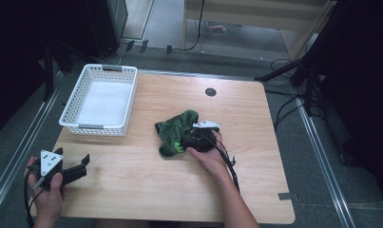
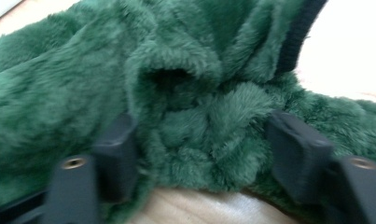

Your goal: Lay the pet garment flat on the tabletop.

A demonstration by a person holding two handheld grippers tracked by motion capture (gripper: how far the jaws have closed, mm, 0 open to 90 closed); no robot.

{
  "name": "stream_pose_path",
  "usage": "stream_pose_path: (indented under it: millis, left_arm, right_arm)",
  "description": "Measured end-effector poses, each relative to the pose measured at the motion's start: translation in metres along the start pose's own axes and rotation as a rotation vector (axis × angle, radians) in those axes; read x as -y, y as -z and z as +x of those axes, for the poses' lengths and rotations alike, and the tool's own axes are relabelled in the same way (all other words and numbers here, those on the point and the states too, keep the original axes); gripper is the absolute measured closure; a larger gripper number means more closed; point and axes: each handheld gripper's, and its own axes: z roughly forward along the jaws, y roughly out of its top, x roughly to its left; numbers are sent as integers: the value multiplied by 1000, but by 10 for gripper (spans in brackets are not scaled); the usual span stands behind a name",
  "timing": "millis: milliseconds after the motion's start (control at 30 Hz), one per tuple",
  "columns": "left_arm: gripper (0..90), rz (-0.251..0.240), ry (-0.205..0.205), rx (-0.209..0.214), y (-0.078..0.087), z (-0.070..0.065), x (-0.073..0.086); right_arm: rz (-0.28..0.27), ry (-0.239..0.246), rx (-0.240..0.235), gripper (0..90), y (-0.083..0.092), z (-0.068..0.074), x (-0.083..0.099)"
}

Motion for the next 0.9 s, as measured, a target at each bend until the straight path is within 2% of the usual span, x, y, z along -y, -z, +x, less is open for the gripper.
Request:
stream_pose_path:
  millis: [67,100,133,200,267,300,333,367,400,433,500,600,633,667,733,767,800,900]
  left_arm:
    - [81,-15,35,33,2,-4,-4]
    - [81,-15,35,33,2,-4,-4]
    - [81,-43,40,62,5,-16,-13]
    - [81,-63,41,100,7,-29,-22]
    - [81,-68,29,144,7,-42,-30]
    - [81,-68,29,144,7,-42,-30]
    - [81,-66,8,179,6,-55,-37]
    - [81,-64,-4,195,4,-61,-41]
    - [81,-64,-4,195,4,-61,-41]
    - [81,-65,-21,225,1,-72,-48]
    - [81,-75,-29,249,-3,-81,-57]
    - [81,-103,-19,285,-8,-92,-71]
    - [82,-103,-19,285,-8,-92,-71]
    - [82,-119,-14,307,-10,-100,-79]
    - [82,-127,-26,333,-10,-107,-83]
    - [82,-127,-26,333,-10,-107,-83]
    - [82,-121,-41,362,-9,-113,-83]
    - [82,-100,-47,407,-9,-120,-77]
  right_arm:
    - [-23,16,2,459,0,2,4]
    - [-23,16,2,459,0,2,4]
    - [-34,25,1,615,1,5,6]
    - [-34,27,-12,684,3,7,7]
    - [-42,26,-8,742,6,8,7]
    - [-48,29,-1,759,8,8,6]
    - [-60,27,7,785,12,9,4]
    - [-75,26,11,809,16,9,3]
    - [-75,26,11,809,16,9,3]
    - [-122,6,-2,840,30,11,-1]
    - [-154,-8,-24,844,43,14,-4]
    - [-200,2,-42,845,67,25,-5]
    - [-200,2,-42,845,67,25,-5]
    - [-224,-1,-62,844,84,35,-2]
    - [-235,-12,-82,844,94,42,3]
    - [-234,-20,-92,843,101,49,9]
    - [-235,-16,-96,841,106,56,15]
    - [-235,-7,-90,817,116,69,37]
